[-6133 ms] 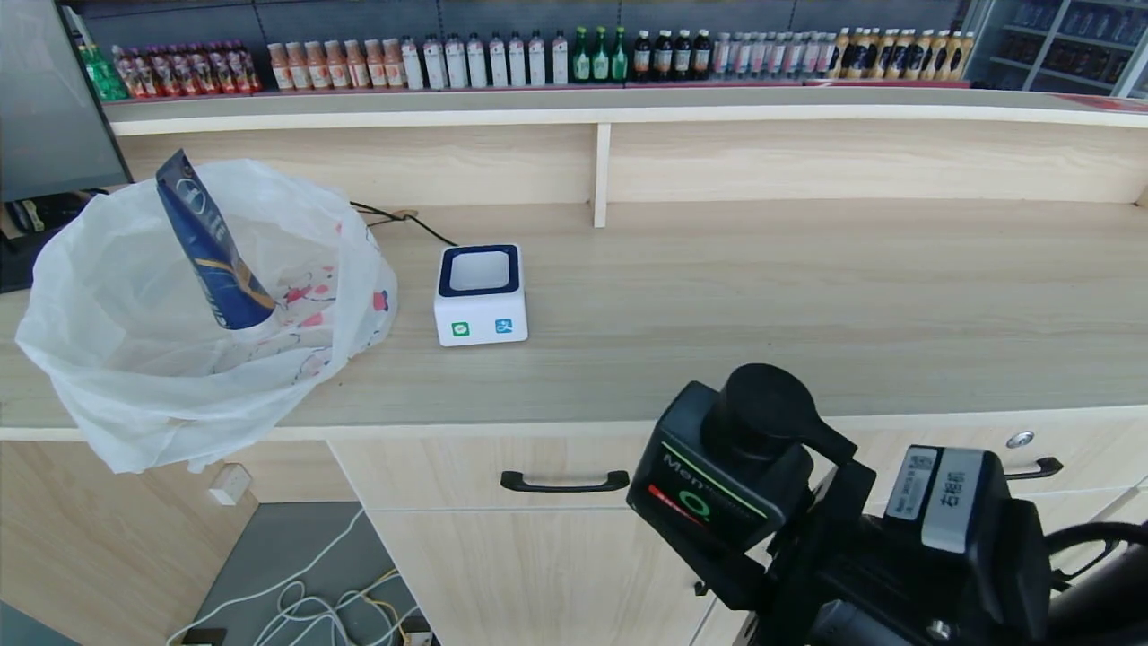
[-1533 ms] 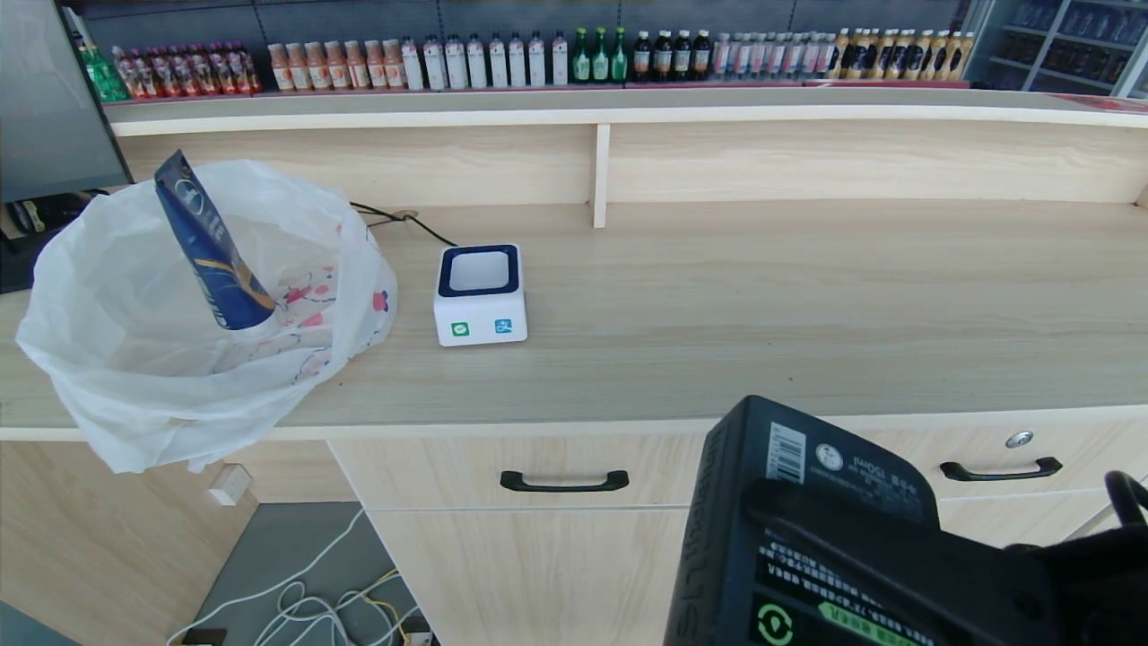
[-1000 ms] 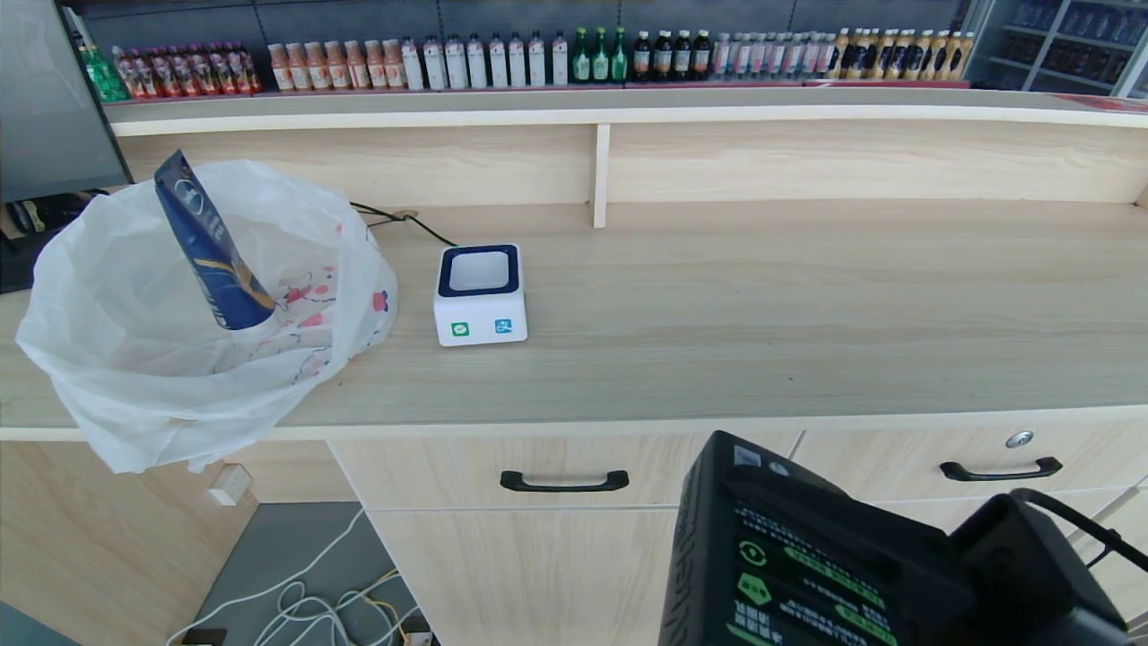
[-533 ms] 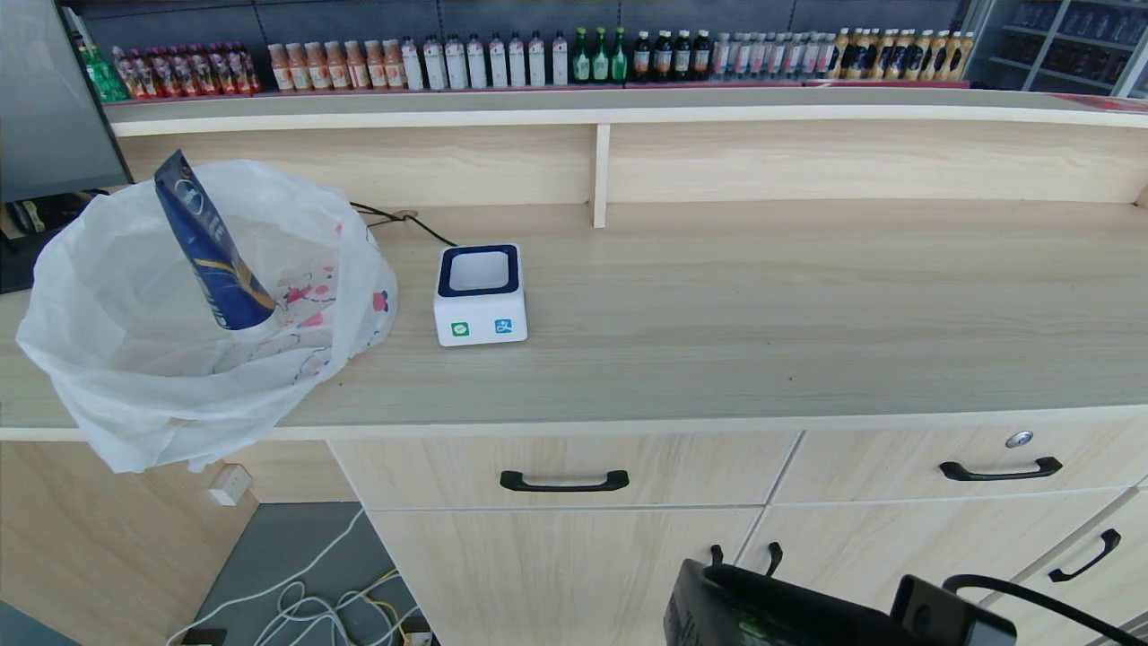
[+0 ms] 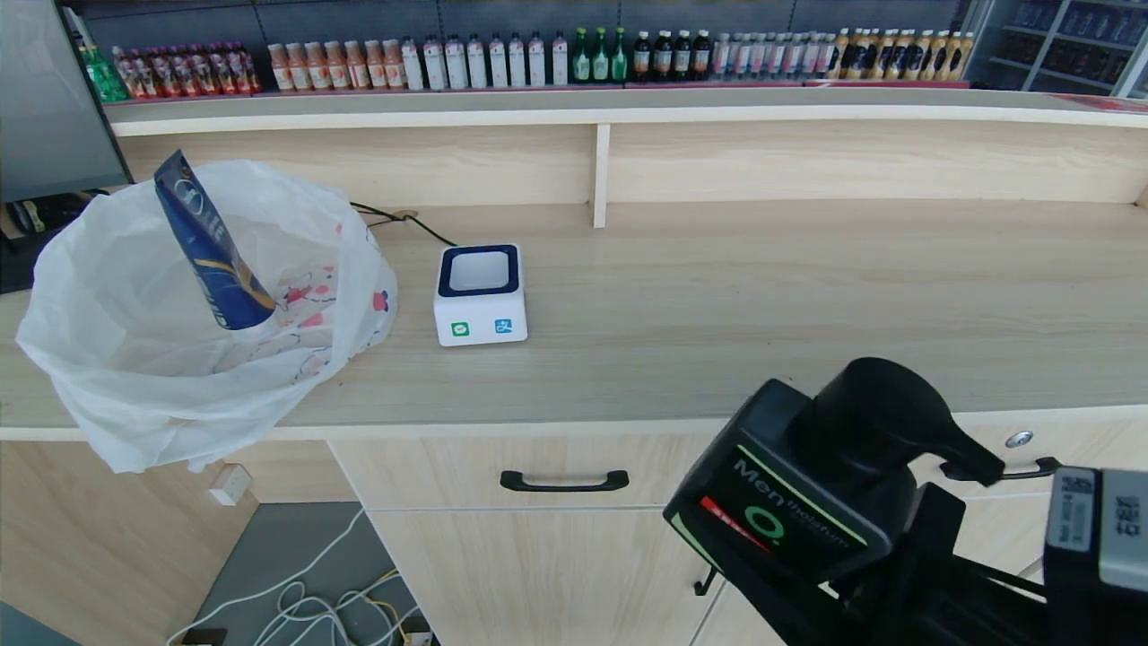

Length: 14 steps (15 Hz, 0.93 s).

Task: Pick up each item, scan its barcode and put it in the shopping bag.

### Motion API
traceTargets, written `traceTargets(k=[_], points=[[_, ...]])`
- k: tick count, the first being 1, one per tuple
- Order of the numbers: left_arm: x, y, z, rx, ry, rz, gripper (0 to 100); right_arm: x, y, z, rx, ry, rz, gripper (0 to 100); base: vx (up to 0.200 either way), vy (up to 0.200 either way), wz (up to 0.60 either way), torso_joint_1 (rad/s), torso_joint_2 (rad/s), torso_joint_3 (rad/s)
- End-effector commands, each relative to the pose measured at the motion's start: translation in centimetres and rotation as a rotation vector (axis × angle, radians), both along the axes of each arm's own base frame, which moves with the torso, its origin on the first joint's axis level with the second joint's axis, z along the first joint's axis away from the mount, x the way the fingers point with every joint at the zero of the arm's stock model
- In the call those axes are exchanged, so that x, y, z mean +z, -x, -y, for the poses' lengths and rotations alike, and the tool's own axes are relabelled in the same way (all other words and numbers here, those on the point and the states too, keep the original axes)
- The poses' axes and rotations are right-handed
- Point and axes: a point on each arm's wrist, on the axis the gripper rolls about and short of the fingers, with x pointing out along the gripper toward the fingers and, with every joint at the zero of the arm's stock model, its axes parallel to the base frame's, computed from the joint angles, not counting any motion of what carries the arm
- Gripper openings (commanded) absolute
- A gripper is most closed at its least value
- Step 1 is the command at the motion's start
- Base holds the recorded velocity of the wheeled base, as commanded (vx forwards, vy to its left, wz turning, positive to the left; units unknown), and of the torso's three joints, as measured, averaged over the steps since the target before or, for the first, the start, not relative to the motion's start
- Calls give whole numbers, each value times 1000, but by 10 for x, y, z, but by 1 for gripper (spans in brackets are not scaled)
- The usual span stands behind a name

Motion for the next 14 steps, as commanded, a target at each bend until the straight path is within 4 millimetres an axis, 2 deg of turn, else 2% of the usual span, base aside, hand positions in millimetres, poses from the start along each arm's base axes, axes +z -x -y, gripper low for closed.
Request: traceTargets(k=[1, 2, 5, 7, 9, 11, 14], points=[[0, 0, 0, 0, 1, 0, 100, 3, -27, -1, -102, -102, -74, 0, 0, 0, 0, 0, 0, 0], [0, 0, 0, -2, 0, 0, 100, 4, -35, 4, -129, -125, -88, 0, 0, 0, 0, 0, 0, 0], [0, 0, 0, 0, 1, 0, 100, 8, -61, 1, -181, -224, -129, 0, 0, 0, 0, 0, 0, 0], [0, 0, 0, 0, 0, 0, 100, 10, -89, 15, -288, -278, -135, 0, 0, 0, 0, 0, 0, 0], [0, 0, 0, -2, -5, -1, 100, 27, -116, 36, -409, -346, -68, 0, 0, 0, 0, 0, 0, 0], [0, 0, 0, 0, -5, 0, 100, 27, -121, 44, -443, -347, -62, 0, 0, 0, 0, 0, 0, 0], [0, 0, 0, 0, 7, 0, 100, 24, -122, 42, -441, -339, -71, 0, 0, 0, 0, 0, 0, 0]])
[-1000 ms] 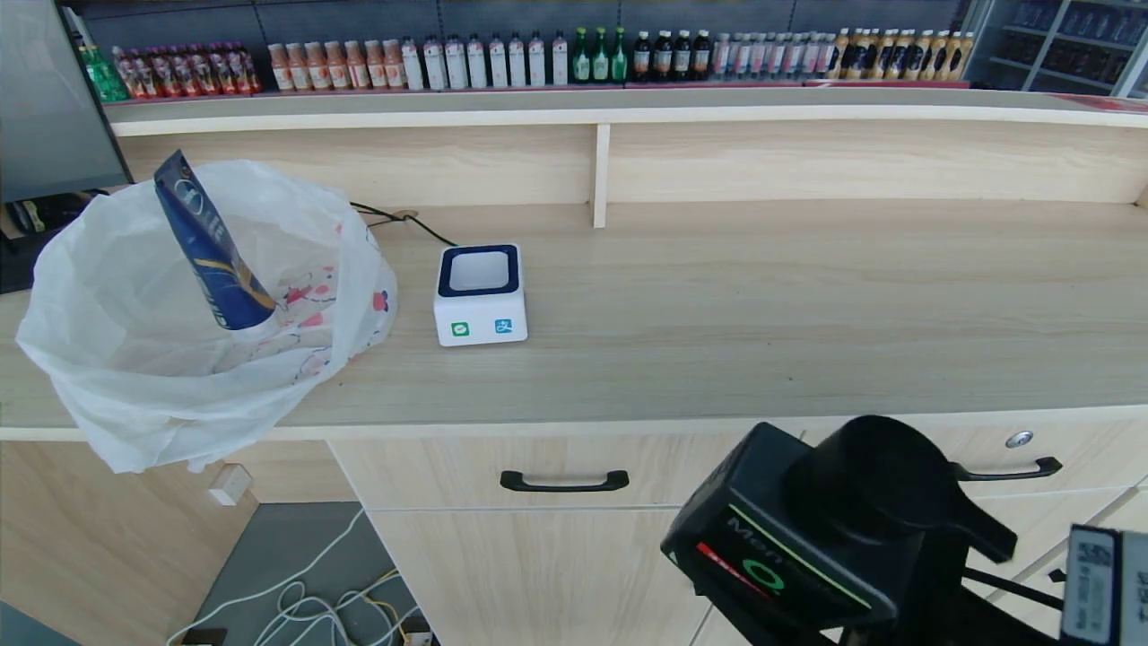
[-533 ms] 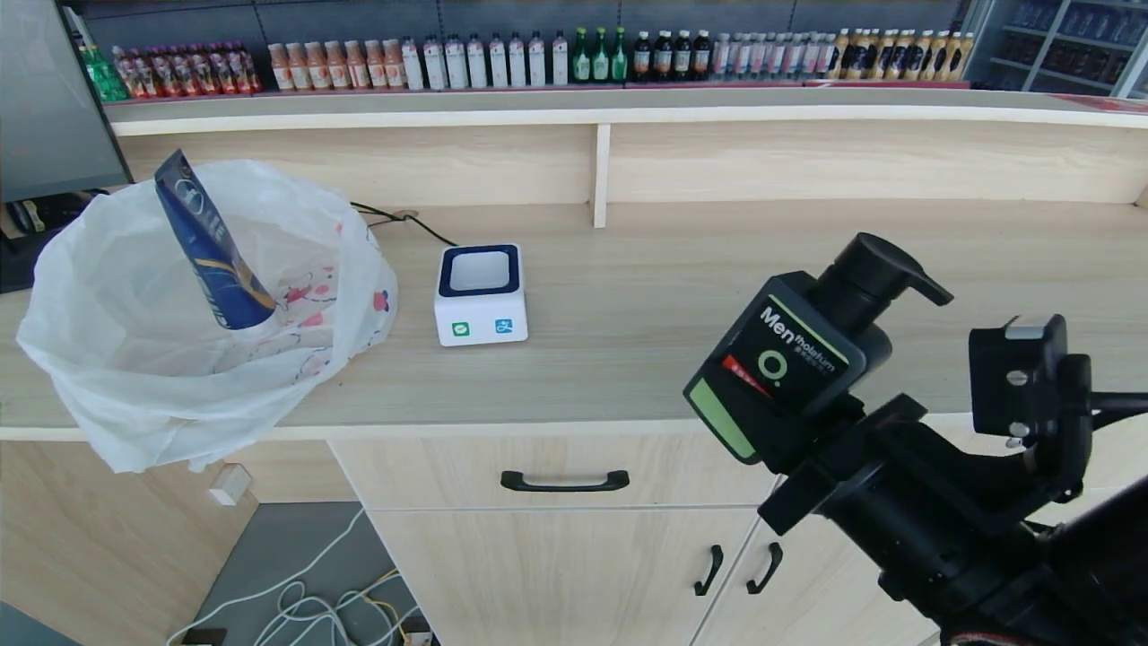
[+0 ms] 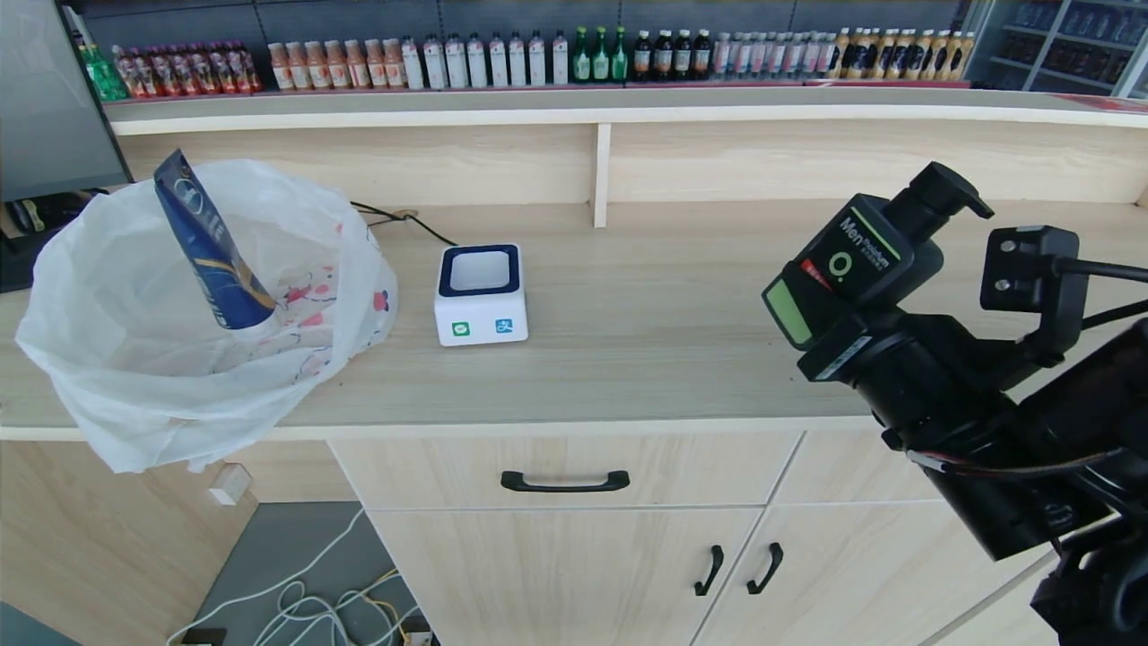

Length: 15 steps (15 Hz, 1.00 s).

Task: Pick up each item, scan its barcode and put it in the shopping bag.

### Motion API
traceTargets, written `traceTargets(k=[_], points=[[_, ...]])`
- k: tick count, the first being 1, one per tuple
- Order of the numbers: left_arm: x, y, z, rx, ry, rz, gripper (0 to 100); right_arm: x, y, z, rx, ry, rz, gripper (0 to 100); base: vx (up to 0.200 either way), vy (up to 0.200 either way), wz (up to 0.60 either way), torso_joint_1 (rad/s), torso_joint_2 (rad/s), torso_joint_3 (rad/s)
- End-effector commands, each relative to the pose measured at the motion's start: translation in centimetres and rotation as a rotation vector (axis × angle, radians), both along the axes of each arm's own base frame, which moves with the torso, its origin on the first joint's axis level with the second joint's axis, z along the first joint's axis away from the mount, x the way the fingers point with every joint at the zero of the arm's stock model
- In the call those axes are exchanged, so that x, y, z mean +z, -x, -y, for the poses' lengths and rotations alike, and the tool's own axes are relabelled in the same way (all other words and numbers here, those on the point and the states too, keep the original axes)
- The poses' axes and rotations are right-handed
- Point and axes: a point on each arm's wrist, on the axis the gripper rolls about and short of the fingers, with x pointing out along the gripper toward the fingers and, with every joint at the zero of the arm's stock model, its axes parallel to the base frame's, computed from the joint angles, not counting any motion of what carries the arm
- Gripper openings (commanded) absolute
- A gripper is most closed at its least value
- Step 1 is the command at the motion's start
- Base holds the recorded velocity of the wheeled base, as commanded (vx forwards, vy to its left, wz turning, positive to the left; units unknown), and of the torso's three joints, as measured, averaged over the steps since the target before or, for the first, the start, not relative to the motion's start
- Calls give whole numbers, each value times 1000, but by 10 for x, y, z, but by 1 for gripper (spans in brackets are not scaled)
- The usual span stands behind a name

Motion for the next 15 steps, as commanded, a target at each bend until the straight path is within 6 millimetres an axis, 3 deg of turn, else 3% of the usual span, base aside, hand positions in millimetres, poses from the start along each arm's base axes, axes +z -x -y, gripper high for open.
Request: traceTargets(k=[1, 15], points=[[0, 0, 0, 1, 3, 1, 100, -3, -3, 0, -5, 3, -8, 0, 0, 200, 0, -2, 7, -2], [0, 0, 0, 1, 2, 1, 100, -4, -5, -1, 1, 1, -11, 0, 0, 200, 0, 3, 2, 2]])
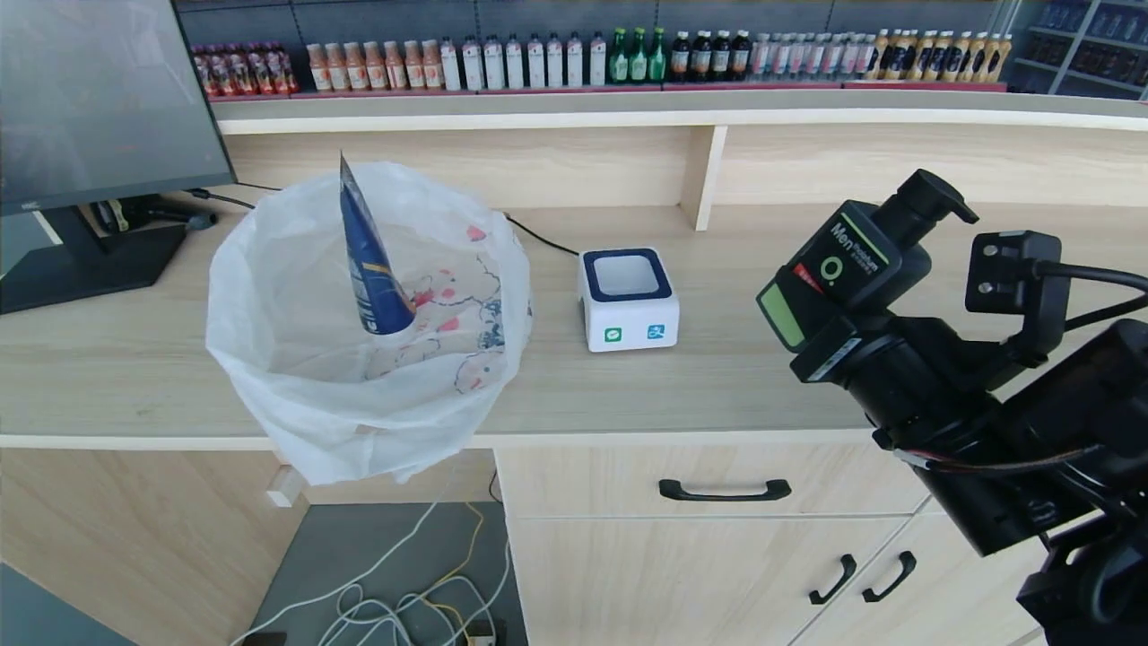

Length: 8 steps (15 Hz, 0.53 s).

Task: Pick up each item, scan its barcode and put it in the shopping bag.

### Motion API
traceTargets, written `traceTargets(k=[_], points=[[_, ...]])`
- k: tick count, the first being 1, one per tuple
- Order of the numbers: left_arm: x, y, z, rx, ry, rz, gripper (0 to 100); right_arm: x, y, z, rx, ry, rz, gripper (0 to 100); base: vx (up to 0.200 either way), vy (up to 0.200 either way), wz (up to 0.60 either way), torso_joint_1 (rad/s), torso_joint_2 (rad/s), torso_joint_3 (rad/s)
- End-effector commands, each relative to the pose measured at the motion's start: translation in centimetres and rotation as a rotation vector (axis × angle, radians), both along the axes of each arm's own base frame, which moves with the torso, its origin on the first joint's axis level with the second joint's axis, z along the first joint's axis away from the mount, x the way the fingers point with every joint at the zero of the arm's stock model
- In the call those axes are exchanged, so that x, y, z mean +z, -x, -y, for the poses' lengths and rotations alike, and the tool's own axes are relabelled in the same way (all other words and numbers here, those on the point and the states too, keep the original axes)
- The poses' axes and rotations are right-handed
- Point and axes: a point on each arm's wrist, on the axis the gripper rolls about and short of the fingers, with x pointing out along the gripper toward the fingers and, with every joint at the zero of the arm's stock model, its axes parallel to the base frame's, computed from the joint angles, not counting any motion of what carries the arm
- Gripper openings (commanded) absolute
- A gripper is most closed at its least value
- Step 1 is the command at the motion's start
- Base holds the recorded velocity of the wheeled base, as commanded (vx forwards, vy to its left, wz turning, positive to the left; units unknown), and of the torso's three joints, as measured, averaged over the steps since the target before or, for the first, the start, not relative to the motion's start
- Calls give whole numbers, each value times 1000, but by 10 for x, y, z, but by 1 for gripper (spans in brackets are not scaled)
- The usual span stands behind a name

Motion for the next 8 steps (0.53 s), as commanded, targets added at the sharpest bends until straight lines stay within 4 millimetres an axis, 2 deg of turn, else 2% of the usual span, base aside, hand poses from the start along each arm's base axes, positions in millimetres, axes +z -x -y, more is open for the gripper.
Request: traceTargets(k=[1, 6, 8], points=[[0, 0, 0, -2, 0, 0, 100, 0, 0, 0, 0, -1, 1, 0, 0, 200, 0, -2, -2, 2], [0, 0, 0, -2, -4, 0, 100, 0, -2, -1, 3, 1, 1, 0, 0, 200, 0, -1, 2, 2], [0, 0, 0, 0, -2, 0, 100, 4, -7, -5, 4, -11, 19, 0, 0, 0, 0, 0, 0, 0]])
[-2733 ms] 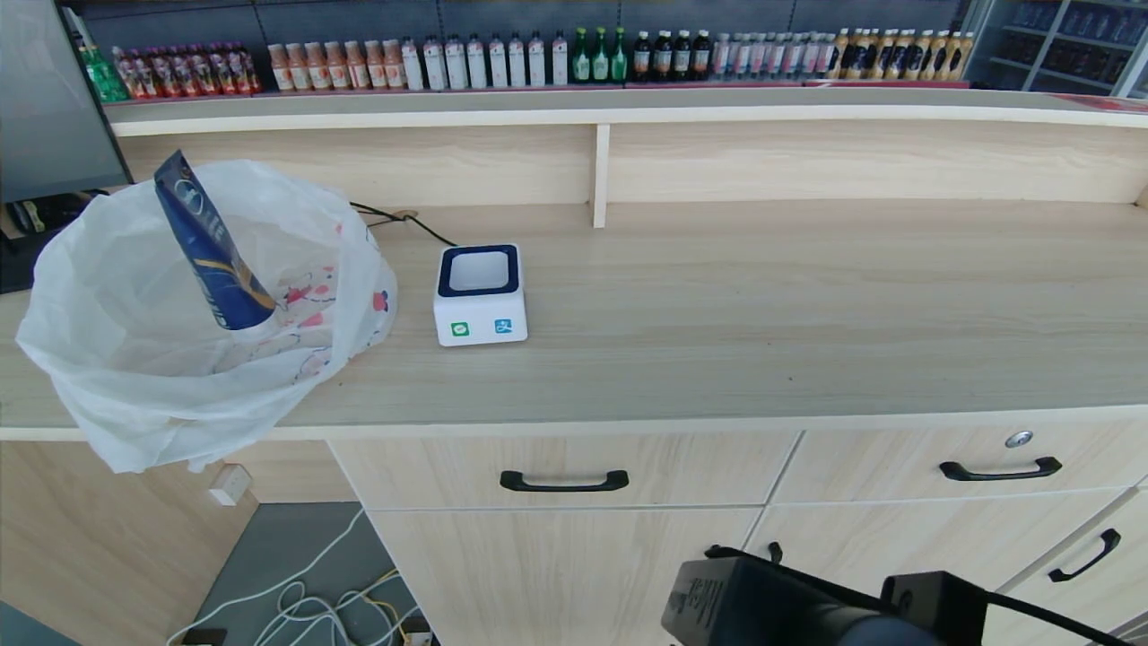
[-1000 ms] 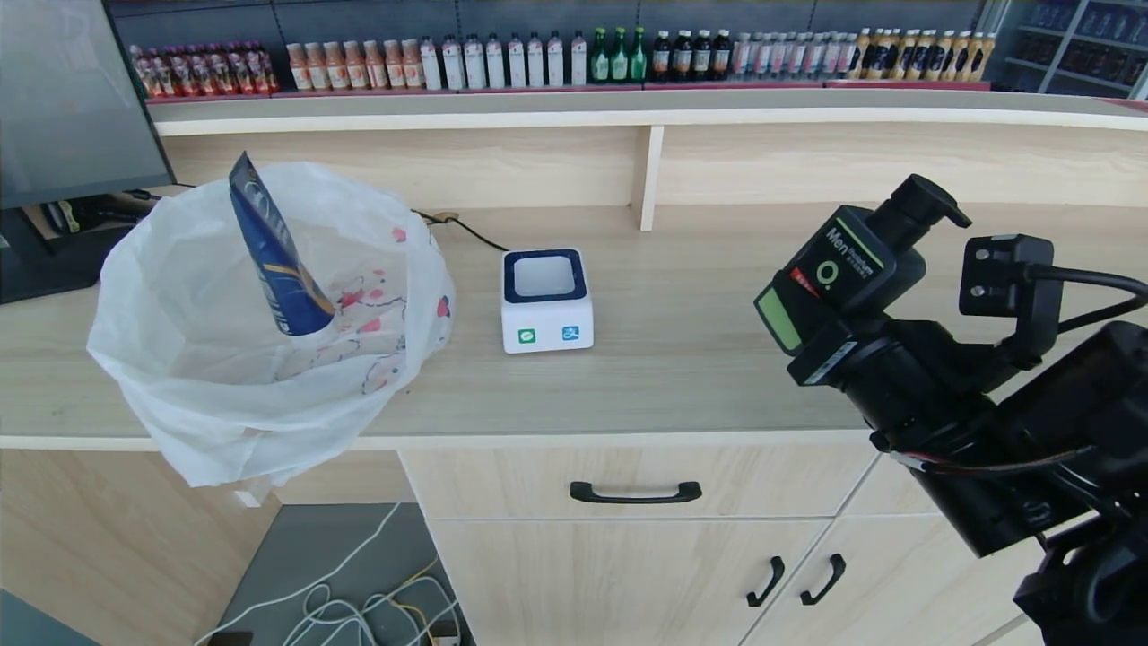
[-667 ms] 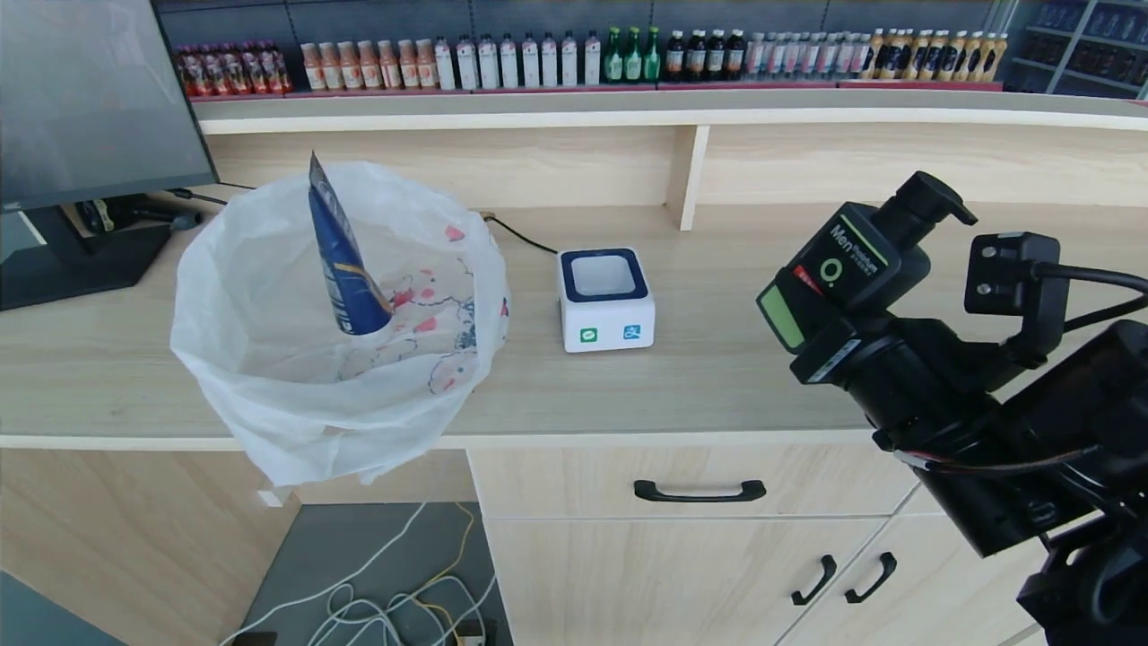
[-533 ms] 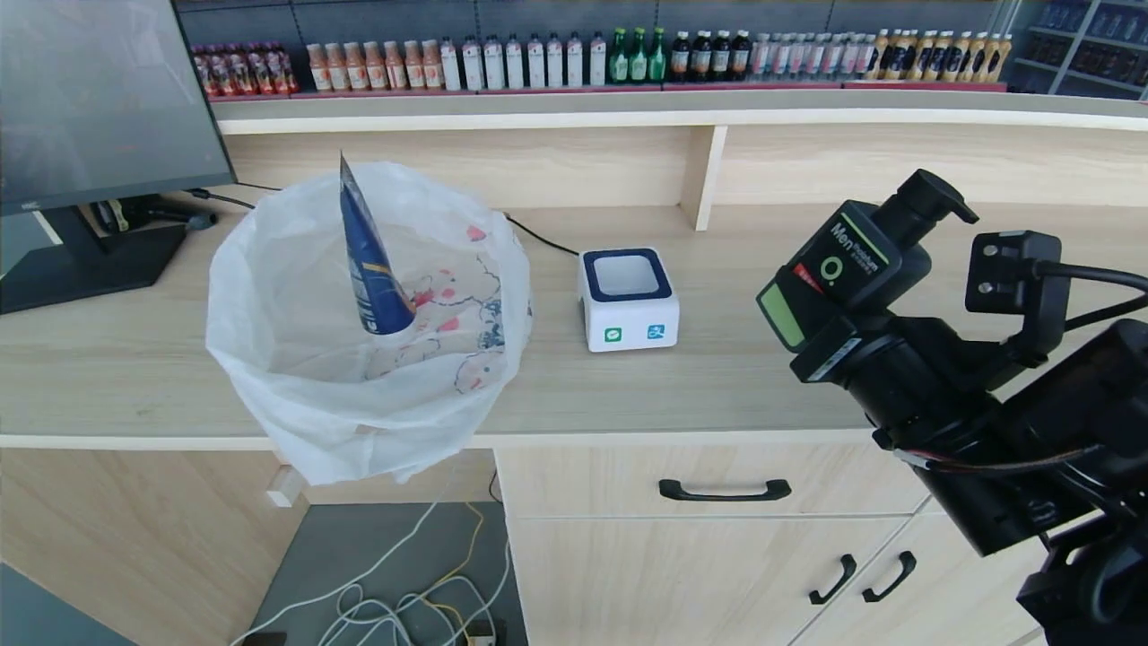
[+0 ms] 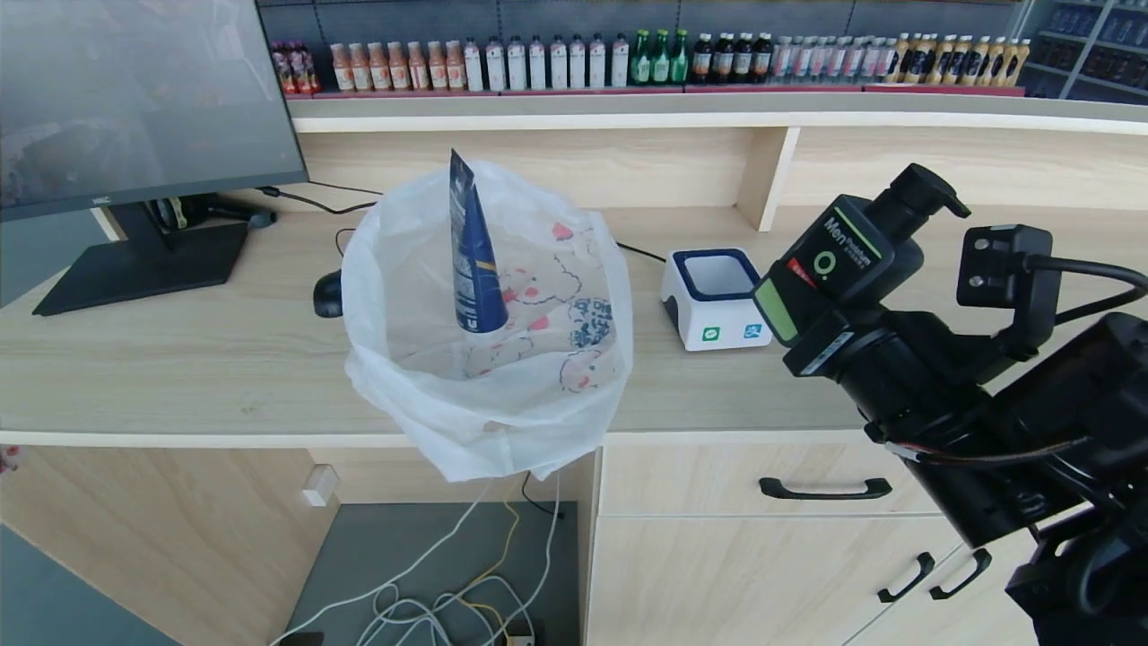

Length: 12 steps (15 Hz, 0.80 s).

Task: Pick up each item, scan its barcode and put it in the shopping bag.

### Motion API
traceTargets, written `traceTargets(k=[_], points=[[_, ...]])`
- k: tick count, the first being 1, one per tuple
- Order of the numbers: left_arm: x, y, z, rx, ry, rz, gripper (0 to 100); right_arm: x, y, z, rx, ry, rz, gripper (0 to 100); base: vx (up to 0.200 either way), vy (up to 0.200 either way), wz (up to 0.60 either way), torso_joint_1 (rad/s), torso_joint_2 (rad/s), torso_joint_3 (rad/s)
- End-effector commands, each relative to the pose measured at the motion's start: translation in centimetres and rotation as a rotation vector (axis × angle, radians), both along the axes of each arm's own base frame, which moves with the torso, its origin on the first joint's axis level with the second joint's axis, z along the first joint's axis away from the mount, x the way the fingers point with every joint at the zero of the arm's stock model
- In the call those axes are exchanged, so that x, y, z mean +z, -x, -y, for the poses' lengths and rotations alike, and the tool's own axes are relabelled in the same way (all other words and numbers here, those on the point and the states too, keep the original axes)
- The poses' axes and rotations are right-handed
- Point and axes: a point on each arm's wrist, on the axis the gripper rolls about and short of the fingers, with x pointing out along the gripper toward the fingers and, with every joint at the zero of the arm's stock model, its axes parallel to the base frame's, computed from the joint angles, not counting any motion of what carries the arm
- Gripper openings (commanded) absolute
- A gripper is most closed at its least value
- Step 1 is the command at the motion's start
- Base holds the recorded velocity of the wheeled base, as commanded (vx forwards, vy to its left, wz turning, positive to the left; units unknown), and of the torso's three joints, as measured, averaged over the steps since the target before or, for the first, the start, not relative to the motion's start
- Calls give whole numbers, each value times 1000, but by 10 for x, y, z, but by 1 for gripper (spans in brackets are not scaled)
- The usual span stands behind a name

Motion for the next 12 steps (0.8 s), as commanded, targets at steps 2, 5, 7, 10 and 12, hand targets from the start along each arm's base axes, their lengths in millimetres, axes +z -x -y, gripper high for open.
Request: traceTargets(k=[2, 5, 7, 10, 12], points=[[0, 0, 0, 0, 1, 1, 100, 2, -3, -3, 3, -6, 9, 0, 0, 0, 0, 0, 0, 0], [0, 0, 0, 0, 1, 1, 100, -1, 1, -7, 49, -46, -14, 0, 0, 0, 0, 0, 0, 0], [0, 0, 0, 0, 1, 1, 100, 0, -4, -10, 67, -117, -27, 0, 0, 0, 0, 0, 0, 0], [0, 0, 0, 0, 1, 1, 100, 12, -21, -32, 151, -247, 6, 0, 0, 0, 0, 0, 0, 0], [0, 0, 0, -1, 1, 1, 100, 12, -38, -44, 181, -293, 12, 0, 0, 0, 0, 0, 0, 0]])
